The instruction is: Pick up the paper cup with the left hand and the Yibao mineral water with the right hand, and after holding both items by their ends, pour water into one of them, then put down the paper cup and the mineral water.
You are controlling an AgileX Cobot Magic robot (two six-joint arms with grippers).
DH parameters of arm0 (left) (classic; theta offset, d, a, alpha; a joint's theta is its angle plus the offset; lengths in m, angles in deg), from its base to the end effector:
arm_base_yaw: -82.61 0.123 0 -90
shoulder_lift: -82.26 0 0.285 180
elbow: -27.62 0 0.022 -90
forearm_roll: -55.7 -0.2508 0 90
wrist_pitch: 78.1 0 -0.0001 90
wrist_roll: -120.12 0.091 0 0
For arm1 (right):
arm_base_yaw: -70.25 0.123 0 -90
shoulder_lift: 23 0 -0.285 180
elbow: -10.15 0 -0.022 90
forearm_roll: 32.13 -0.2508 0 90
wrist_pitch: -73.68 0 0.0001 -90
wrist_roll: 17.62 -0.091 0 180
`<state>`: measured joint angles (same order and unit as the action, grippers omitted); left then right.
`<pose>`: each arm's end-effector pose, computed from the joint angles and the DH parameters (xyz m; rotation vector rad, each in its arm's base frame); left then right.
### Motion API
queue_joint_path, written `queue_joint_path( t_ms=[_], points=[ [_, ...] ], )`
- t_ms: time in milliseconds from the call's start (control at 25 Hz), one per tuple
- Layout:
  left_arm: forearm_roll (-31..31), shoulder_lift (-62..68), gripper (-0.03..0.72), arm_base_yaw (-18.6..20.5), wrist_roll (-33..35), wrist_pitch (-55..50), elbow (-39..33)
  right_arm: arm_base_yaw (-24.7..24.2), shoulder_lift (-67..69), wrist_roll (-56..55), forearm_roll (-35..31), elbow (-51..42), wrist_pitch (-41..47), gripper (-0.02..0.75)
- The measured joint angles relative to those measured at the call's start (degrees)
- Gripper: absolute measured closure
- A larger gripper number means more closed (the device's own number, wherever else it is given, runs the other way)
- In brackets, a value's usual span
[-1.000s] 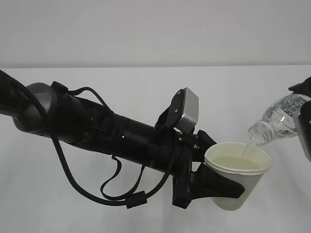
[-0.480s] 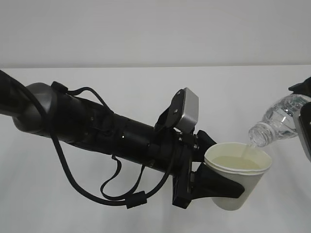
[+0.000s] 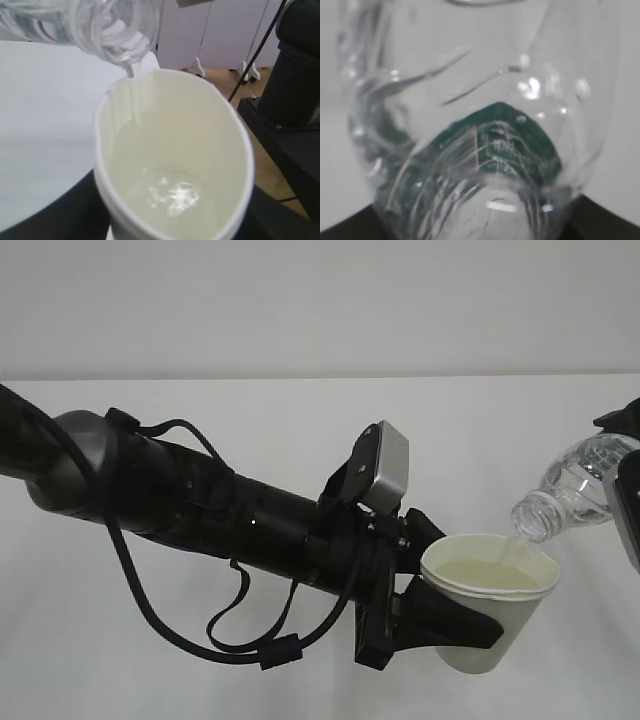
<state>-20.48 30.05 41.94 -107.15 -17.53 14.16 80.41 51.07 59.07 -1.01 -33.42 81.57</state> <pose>0.2469 -0.3135 0.1433 1.4900 1.4073 -1.2961 0.2266 0.0340 0.2488 -2.0019 1.2611 -0.9924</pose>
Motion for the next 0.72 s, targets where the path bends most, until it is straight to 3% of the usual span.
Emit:
queue_joint_path(
  t_ms=[720],
  points=[
    [0.0,0.0,0.258,0.0,0.0,0.0,0.0,0.0,0.0,0.0,0.8,0.0,-0.1,0.330]
  ],
)
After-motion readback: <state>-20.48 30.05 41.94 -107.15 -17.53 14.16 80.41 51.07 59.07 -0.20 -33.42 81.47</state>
